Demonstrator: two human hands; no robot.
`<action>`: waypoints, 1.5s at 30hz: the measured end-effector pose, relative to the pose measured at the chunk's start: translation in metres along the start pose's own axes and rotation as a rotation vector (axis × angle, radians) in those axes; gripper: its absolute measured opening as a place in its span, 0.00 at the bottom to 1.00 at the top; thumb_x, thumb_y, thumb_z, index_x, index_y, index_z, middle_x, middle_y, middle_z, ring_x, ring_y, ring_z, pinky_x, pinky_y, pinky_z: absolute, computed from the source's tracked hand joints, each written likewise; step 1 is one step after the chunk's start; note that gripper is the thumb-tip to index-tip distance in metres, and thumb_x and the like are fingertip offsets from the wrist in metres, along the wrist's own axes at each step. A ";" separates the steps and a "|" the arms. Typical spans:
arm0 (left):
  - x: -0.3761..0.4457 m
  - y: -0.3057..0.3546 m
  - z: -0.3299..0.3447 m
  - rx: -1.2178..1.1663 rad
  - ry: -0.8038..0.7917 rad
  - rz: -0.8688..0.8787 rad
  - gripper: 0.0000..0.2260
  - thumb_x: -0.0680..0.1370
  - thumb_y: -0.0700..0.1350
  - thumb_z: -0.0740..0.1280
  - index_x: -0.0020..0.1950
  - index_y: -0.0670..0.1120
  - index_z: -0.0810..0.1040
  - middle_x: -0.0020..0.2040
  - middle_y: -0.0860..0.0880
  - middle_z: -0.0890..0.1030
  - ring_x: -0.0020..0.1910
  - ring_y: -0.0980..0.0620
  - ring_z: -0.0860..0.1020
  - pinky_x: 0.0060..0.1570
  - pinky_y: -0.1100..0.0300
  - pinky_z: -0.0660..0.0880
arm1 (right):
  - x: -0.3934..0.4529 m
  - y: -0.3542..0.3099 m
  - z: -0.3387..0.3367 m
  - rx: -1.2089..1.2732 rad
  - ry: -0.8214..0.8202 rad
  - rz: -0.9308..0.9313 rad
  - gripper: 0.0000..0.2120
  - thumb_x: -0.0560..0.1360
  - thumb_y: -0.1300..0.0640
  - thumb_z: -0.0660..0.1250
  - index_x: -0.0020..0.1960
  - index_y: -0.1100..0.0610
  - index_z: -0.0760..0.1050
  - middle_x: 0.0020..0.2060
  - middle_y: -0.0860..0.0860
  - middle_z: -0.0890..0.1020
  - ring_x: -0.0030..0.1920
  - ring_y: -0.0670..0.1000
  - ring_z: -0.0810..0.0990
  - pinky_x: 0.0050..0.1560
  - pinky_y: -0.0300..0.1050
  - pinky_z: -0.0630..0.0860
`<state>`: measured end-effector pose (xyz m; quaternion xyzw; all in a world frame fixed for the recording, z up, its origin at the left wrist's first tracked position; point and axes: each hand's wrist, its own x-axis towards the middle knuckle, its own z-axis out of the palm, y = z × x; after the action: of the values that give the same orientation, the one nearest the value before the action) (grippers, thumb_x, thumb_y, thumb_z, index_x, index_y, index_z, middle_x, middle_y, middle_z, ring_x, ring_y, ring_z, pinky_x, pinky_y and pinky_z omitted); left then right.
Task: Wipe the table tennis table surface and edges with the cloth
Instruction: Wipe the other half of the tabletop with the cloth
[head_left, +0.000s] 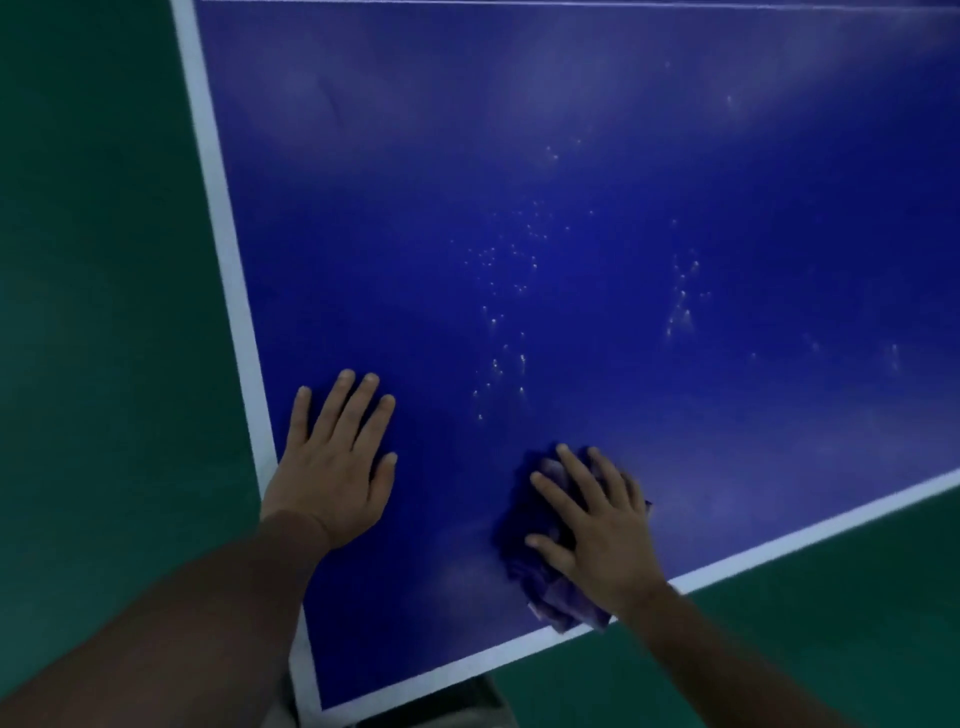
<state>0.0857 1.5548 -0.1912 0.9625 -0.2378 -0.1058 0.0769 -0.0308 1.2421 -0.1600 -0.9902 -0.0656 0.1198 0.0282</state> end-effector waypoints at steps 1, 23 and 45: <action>0.000 0.001 -0.001 -0.001 0.005 -0.003 0.29 0.81 0.56 0.51 0.78 0.43 0.65 0.81 0.43 0.59 0.81 0.44 0.52 0.77 0.35 0.48 | -0.003 -0.010 0.000 0.017 -0.004 0.115 0.30 0.76 0.31 0.57 0.71 0.46 0.75 0.74 0.54 0.71 0.69 0.62 0.68 0.59 0.68 0.74; 0.043 0.019 -0.015 -0.161 0.194 -0.438 0.25 0.77 0.57 0.56 0.70 0.44 0.71 0.73 0.44 0.68 0.73 0.41 0.63 0.69 0.41 0.58 | 0.108 -0.040 0.000 0.198 0.286 -0.189 0.17 0.81 0.46 0.60 0.53 0.60 0.77 0.65 0.57 0.76 0.67 0.58 0.70 0.69 0.53 0.63; 0.059 0.018 -0.010 -0.170 0.104 -0.616 0.28 0.81 0.54 0.49 0.81 0.46 0.59 0.82 0.46 0.54 0.82 0.48 0.46 0.78 0.39 0.41 | 0.164 -0.055 -0.011 0.144 0.207 -0.469 0.13 0.79 0.44 0.60 0.55 0.53 0.73 0.52 0.50 0.78 0.49 0.52 0.73 0.50 0.50 0.68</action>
<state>0.1314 1.5121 -0.1882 0.9834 0.0789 -0.0940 0.1336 0.1224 1.3185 -0.1841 -0.9504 -0.2813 0.0123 0.1321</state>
